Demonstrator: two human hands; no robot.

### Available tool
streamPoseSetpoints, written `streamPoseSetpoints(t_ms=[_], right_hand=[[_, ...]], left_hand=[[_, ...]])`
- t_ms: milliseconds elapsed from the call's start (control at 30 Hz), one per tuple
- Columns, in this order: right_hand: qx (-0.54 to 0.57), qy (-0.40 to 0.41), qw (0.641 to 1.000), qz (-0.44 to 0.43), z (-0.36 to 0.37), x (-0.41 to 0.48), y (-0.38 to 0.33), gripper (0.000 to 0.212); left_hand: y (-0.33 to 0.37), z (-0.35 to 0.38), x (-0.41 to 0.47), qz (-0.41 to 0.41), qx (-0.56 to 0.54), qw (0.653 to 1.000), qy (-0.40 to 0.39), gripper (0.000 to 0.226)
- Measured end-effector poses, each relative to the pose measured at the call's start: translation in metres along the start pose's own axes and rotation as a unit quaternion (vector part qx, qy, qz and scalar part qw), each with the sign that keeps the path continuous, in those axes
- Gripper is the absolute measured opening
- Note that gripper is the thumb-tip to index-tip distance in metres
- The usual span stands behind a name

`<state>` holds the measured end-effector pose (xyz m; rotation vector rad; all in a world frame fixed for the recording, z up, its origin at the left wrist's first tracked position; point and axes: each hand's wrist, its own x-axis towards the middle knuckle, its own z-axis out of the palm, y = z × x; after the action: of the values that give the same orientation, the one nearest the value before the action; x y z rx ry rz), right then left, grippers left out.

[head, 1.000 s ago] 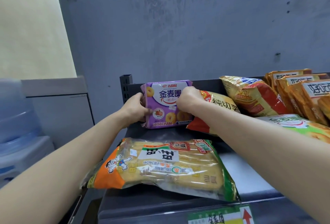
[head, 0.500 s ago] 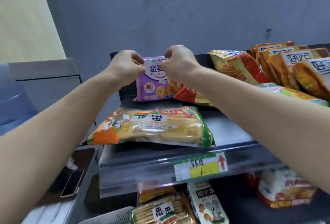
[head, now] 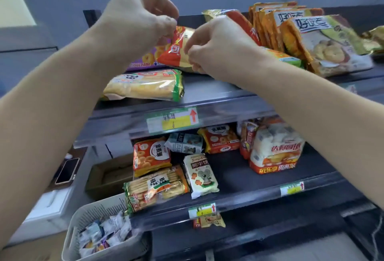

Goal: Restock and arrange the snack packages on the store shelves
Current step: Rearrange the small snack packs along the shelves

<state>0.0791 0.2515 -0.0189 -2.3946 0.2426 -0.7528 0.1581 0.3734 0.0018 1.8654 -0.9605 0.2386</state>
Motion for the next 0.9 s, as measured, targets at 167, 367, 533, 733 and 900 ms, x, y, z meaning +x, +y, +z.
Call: streamPoseSetpoints(t_ms=[167, 367, 533, 733, 900], right_hand=[[-0.022, -0.095, 0.995, 0.024, -0.048, -0.064, 0.035, 0.018], [-0.061, -0.212, 0.974, 0.059, -0.073, -0.123, 0.092, 0.017], [-0.045, -0.266, 0.959, 0.084, -0.051, -0.139, 0.134, 0.018], [-0.015, -0.312, 0.945, 0.102, -0.007, -0.147, 0.156, 0.028], [0.011, -0.331, 0.936, 0.123, 0.051, -0.140, 0.141, 0.035]], left_hand=[[0.054, 0.049, -0.047, -0.010, -0.016, 1.000, -0.019, 0.013], [0.089, 0.111, -0.103, -0.050, 0.011, 0.994, -0.099, 0.010], [0.057, 0.153, -0.129, -0.143, 0.086, 0.969, -0.183, 0.013], [-0.021, 0.163, -0.147, -0.256, 0.108, 0.943, -0.183, 0.012], [-0.093, 0.135, -0.167, -0.344, 0.087, 0.925, -0.137, 0.011]])
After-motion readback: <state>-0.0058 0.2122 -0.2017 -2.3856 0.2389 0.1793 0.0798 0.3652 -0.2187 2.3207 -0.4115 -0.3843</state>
